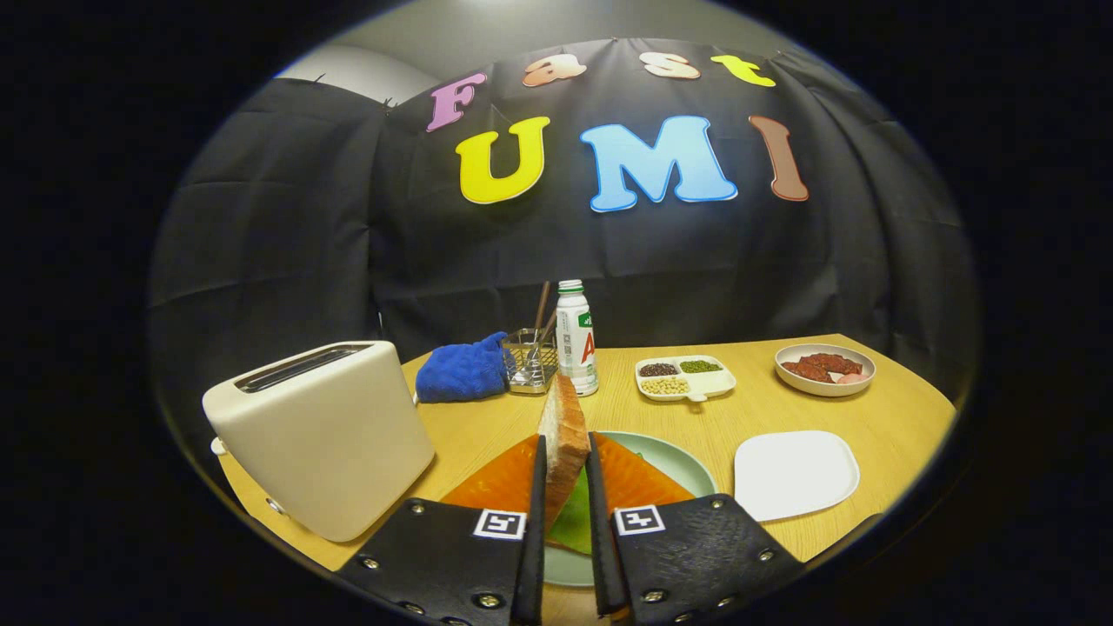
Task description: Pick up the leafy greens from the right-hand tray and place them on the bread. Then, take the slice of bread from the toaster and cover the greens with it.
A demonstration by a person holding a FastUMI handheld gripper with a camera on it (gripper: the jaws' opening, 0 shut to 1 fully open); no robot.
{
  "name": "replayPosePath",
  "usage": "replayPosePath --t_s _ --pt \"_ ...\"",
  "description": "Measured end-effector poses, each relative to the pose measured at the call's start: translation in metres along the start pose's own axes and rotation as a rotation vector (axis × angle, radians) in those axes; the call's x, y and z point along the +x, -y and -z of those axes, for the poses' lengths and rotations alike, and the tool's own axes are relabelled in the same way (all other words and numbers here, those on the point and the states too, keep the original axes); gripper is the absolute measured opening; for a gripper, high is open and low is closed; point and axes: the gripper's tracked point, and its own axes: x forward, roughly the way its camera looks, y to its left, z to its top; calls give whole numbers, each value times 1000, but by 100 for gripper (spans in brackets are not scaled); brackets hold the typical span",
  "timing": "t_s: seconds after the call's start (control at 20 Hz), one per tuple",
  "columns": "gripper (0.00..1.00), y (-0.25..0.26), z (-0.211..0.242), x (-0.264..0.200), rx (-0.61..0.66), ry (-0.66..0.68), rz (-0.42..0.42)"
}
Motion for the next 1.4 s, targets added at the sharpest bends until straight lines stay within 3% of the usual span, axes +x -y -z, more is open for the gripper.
replayPosePath --t_s 0.25,0.7,0.85,1.4 --pt "35 13 4 2 -19 -9 32" --pt "42 32 14 -1 -59 -29 95" --pt "54 40 15 -2 -91 -27 121" --pt "54 62 -27 -26 -84 86 135"
